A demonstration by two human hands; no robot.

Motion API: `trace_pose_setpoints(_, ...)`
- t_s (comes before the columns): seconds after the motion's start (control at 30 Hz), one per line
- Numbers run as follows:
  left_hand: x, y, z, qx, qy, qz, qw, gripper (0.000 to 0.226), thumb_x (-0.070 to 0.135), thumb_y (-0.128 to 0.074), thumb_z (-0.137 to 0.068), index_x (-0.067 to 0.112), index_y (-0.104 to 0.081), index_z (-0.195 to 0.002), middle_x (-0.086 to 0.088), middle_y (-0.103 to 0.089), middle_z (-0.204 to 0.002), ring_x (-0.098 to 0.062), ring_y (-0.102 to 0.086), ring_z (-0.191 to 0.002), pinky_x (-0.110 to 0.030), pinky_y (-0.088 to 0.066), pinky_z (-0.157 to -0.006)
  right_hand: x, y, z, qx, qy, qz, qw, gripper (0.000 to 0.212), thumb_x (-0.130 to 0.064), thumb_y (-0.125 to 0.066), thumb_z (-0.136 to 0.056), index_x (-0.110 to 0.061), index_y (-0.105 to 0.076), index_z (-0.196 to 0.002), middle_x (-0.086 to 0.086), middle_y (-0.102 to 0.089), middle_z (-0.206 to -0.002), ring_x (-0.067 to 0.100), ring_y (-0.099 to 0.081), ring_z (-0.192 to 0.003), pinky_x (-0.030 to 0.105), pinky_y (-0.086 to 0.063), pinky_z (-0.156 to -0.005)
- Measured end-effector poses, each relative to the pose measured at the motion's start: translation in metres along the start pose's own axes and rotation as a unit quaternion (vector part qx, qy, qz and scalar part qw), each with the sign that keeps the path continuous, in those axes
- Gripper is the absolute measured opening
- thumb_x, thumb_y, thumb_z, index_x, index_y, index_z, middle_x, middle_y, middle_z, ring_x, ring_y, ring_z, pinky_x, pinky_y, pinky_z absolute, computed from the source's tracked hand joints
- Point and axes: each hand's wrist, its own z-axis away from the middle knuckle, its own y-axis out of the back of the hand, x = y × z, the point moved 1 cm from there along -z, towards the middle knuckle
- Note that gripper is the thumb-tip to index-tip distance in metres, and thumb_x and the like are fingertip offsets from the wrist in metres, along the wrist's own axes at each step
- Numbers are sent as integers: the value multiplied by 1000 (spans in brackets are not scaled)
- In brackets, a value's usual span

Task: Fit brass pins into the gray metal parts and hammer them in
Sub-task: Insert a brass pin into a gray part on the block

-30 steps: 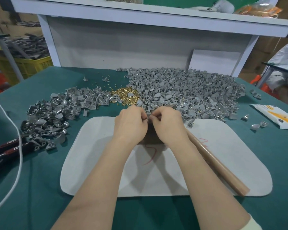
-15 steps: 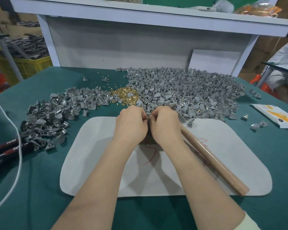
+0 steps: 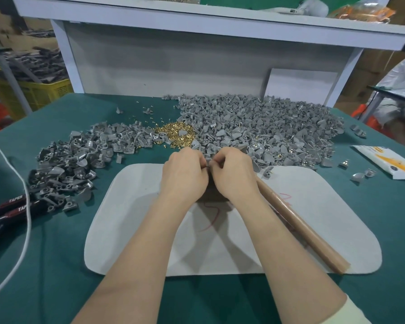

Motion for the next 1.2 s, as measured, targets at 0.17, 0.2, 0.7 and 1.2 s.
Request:
trace_pose_setpoints(0.17,-1,0,1,0,-2,3,1000,7,19,-60,-86,19,-67,-83,-6,-67,-95,-29,-60,-97,-41,-50,-85,5,0,-3,-16,-18,-16,1000,13,-18,-59,-89,-13,-70,-87,6,-70,-93,23,-61,-93,29,-46,-79)
trace_pose_setpoints(0.2,-1,0,1,1,-2,4,1000,7,20,-61,-86,20,-67,-82,-5,-67,-94,-28,-60,-96,-41,-51,-85,7,1,-4,-25,-21,-18,999,13,-19,-59,-89,-14,-71,-86,4,-70,-93,22,-61,-93,27,-45,-77)
trace_pose_setpoints(0.7,-1,2,1,-6,-5,2,1000,9,17,-58,-87,22,-65,-82,-6,-67,-98,-29,-59,-97,-42,-50,-86,13,-1,-8,-22,11,-25,999,8,-21,-61,-88,-20,-69,-88,-2,-70,-91,17,-62,-92,22,-38,-74)
trace_pose_setpoints(1.2,-1,0,1,4,-5,-5,1000,8,19,-60,-87,20,-67,-84,-4,-67,-95,-27,-60,-96,-42,-51,-85,12,-3,-5,-6,2,-18,1000,10,-19,-59,-89,-15,-67,-86,4,-68,-92,21,-60,-92,28,-44,-78)
